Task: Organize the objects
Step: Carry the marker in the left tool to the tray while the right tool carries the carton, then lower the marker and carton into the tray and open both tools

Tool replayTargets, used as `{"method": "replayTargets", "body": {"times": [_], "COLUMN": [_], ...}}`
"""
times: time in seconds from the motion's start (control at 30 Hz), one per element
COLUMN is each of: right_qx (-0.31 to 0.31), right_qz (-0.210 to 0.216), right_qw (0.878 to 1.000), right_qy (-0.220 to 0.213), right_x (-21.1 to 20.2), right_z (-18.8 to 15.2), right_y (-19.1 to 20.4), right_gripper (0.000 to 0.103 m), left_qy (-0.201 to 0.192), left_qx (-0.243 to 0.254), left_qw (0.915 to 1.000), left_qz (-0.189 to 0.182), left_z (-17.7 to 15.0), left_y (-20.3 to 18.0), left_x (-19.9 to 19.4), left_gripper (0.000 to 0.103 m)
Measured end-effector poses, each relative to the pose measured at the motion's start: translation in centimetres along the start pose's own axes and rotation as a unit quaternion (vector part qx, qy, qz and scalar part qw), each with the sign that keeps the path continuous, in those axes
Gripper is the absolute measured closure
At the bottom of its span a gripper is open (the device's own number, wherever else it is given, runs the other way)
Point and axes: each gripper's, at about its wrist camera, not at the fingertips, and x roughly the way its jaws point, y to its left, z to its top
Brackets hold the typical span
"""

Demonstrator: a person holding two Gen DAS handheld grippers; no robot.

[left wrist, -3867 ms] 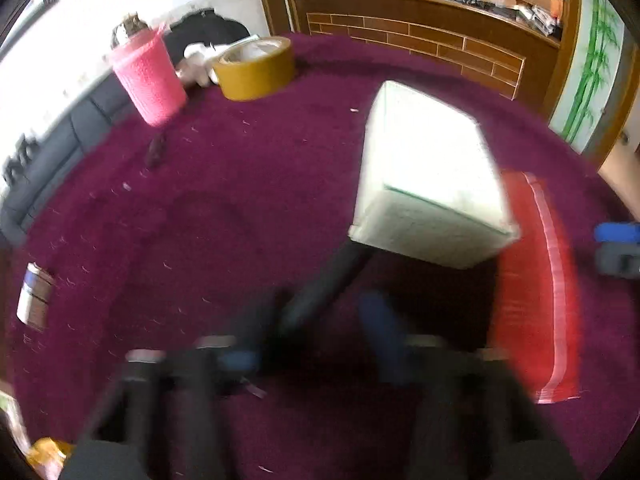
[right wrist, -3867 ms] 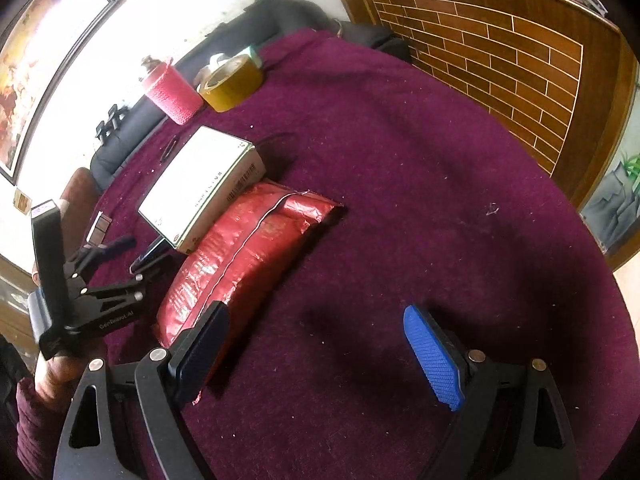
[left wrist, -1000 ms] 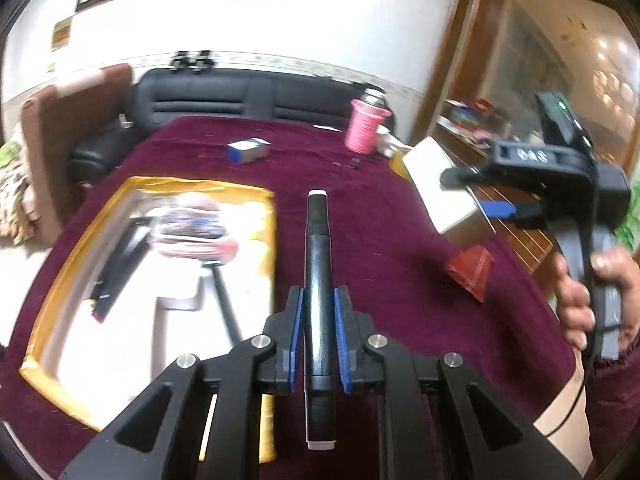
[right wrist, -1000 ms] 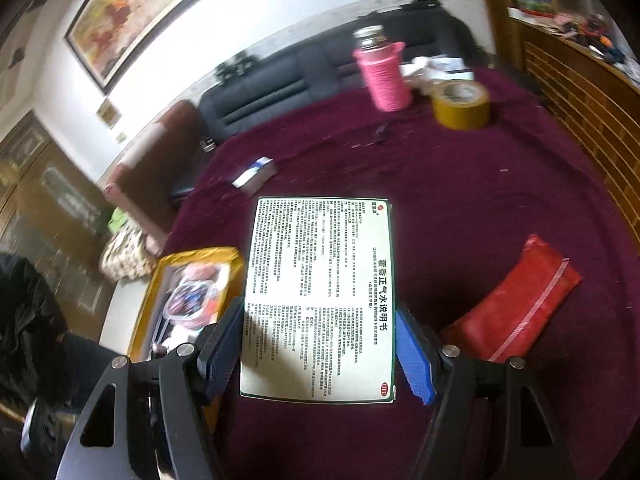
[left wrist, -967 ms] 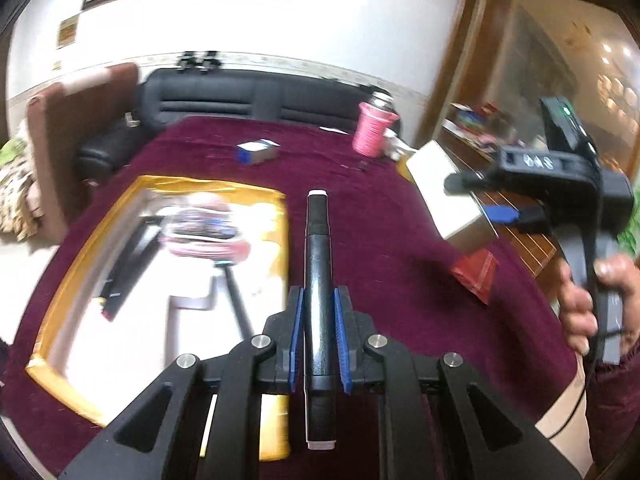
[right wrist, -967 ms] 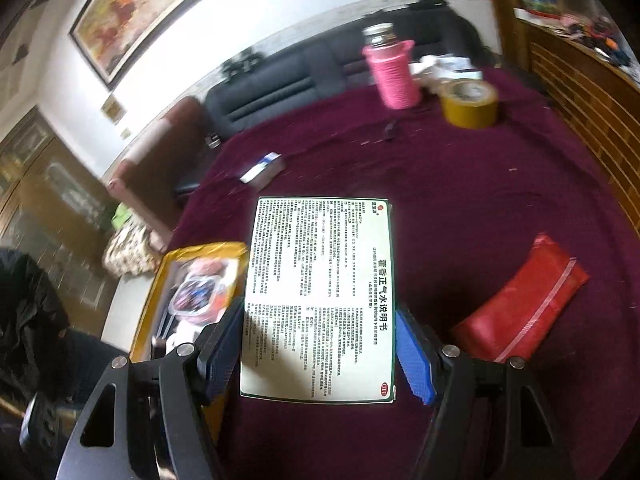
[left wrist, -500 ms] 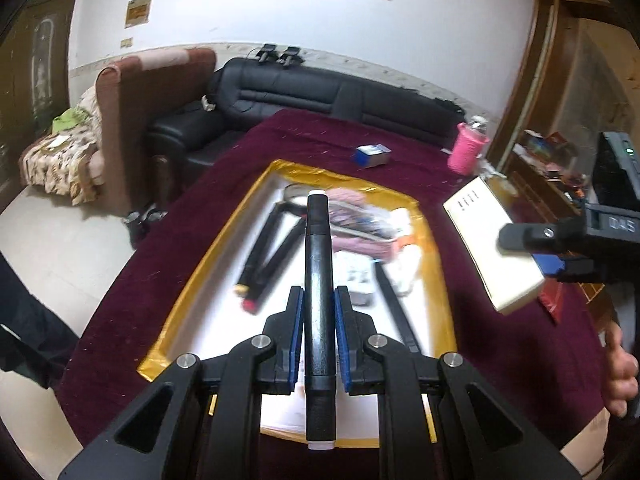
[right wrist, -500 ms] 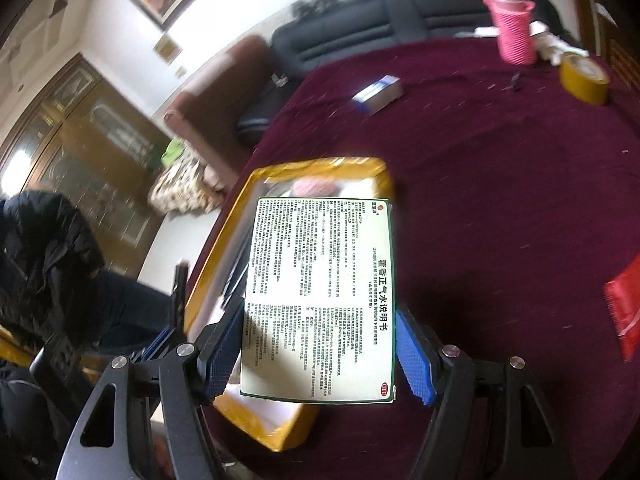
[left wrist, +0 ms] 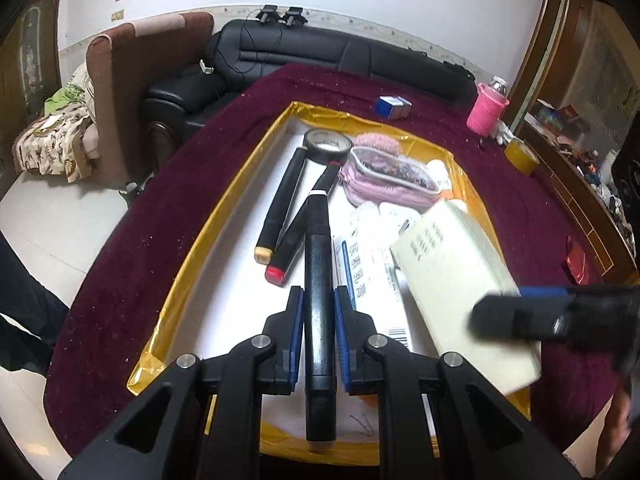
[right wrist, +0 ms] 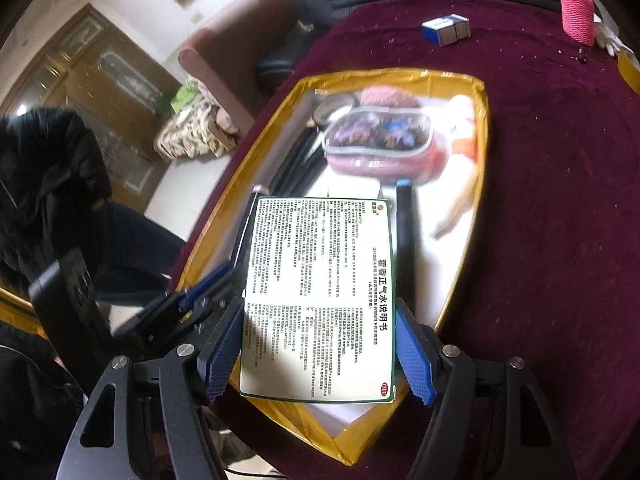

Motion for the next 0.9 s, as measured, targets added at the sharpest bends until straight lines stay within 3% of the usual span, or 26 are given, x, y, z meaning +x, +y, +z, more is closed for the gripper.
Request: {"method": "replayTargets", "body": {"times": [0.2,0.4,0.7,0.8,0.87,0.9], "right_qx": [-0.014,-0.054,-0.076,-0.080,-0.089,-0.094], "right_qz": [-0.064,-0.120,-0.127,-0.125,-0.124,-0.123], "right_qw": [0.998,0.991,0.988,0.988,0.988,0.987], "right_qy": [-0.003,-0.023,-0.032,-0.039,-0.037,-0.037], "right_x": [0.9,1.3,2.2,2.5,2.9,3.0], "right_z": [-1.5,-2.5,-2.7,-2.6,-2.5,-2.5], "right_y": [0.8,2.0,2.0,1.9,1.9,2.0], "right_gripper": [0.027,0.026,0.025,0.024,0.023,0.022], "left_qy": [0.024,0.020,-0.011,-0.029,-0.045,-0.056], "left_qx": [0.016,0.010,-0.011,-0.020,-0.032,-0.037], "left_qw": [0.9996,0.9997,0.9998,0.9990,0.9980,0.9970], "left_qz": [-0.005,0.004,0.012,0.029,0.032,0.039], "left_z": [-0.6,-0.6,-0.2,0.2,0.3,0.4], "left_y": [-0.3,0.1,0.6,0.9,1.1,1.0], "left_x": [1.2,1.3,-0.2,-1.3,-2.3,-2.9], "left_gripper": [0.089,0.088,0.087,0.067,0.032,0.030]}}
